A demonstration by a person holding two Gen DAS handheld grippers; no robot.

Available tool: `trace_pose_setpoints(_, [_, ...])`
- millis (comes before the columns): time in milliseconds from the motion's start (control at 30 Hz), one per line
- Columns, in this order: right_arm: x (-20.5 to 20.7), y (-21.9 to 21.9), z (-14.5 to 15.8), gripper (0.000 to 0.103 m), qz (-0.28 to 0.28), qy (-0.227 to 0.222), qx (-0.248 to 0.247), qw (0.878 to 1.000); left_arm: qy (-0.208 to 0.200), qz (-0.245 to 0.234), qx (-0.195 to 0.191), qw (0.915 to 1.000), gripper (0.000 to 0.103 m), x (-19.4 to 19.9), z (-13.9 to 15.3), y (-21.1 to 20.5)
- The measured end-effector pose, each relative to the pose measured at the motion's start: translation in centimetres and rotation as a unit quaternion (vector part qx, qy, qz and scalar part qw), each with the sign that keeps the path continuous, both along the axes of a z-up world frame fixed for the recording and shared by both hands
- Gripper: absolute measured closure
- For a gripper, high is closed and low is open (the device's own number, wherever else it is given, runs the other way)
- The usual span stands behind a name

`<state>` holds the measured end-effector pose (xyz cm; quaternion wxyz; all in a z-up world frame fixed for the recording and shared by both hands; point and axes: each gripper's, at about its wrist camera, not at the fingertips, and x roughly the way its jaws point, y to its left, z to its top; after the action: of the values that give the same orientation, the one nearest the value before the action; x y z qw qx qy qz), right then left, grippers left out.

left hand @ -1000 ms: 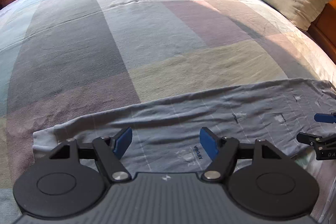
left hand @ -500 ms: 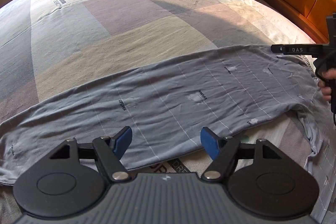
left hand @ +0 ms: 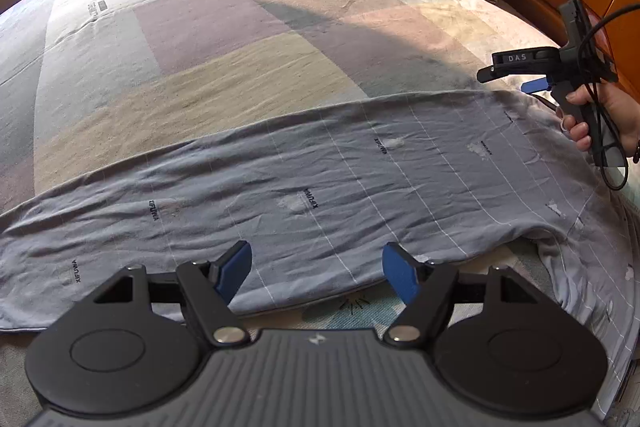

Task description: Fold clothes

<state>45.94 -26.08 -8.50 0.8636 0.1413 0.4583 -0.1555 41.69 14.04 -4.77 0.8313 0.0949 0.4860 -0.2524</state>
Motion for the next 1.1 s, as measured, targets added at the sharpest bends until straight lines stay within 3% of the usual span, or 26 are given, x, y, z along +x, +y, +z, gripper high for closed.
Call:
trace_pose_setpoints(133, [-5.2, 1.2, 2.6, 0.0, 0.028, -0.01, 0.02, 0.999, -0.005, -0.01, 0.02, 0.9997, 0.029, -0.4, 0.4, -1.2])
trace_pose_setpoints(233, [-8.7, 2.6, 1.6, 0.0, 0.043, 0.016, 0.015, 0.999, 0.002, -0.011, 0.029, 0.9995, 0.029, -0.5, 0.1, -2.0])
trace_pose_setpoints(300, [-9.1, 3.3, -0.4, 0.0, 0.058, 0.037, -0.005, 0.998, 0.01, -0.012, 0.027, 0.9995, 0.029, -0.8, -0.1, -2.3])
trace_pose_setpoints(367, [-8.7, 3.7, -1.3, 0.0, 0.067, 0.024, -0.033, 0.997, 0.013, -0.011, 0.037, 0.9992, 0.029, -1.2, -0.3, -2.5])
trace_pose_setpoints(567, [-8.0, 3.1, 0.9, 0.0, 0.055, 0.012, -0.009, 0.998, 0.024, -0.023, 0.073, 0.9968, 0.029, -2.6, 0.2, -2.1])
trace_pose_setpoints(633, [-10.8, 4.4, 2.3, 0.0, 0.088, 0.011, 0.003, 0.996, 0.025, -0.032, 0.076, 0.9963, 0.029, -3.1, 0.8, -1.8])
trace_pose_setpoints(733, [-15.5, 7.8, 3.0, 0.0, 0.168, 0.025, -0.001, 0.985, 0.026, -0.045, 0.079, 0.9955, 0.029, -4.1, 1.6, -1.5])
trace_pose_setpoints(900, [-21.0, 13.2, 1.6, 0.0, 0.284, 0.07, -0.051, 0.955, 0.03, -0.06, 0.087, 0.994, 0.029, -6.5, 1.9, -1.2])
trace_pose_setpoints(1000, [-21.1, 14.6, 0.0, 0.0, 0.303, 0.078, -0.091, 0.945, 0.035, -0.068, 0.088, 0.9932, 0.029, -8.3, 1.7, -1.2])
trace_pose_setpoints(1100, [-19.4, 14.1, -0.8, 0.0, 0.296, 0.063, -0.083, 0.949, 0.045, -0.08, 0.091, 0.9916, 0.029, -10.7, 1.6, -1.1])
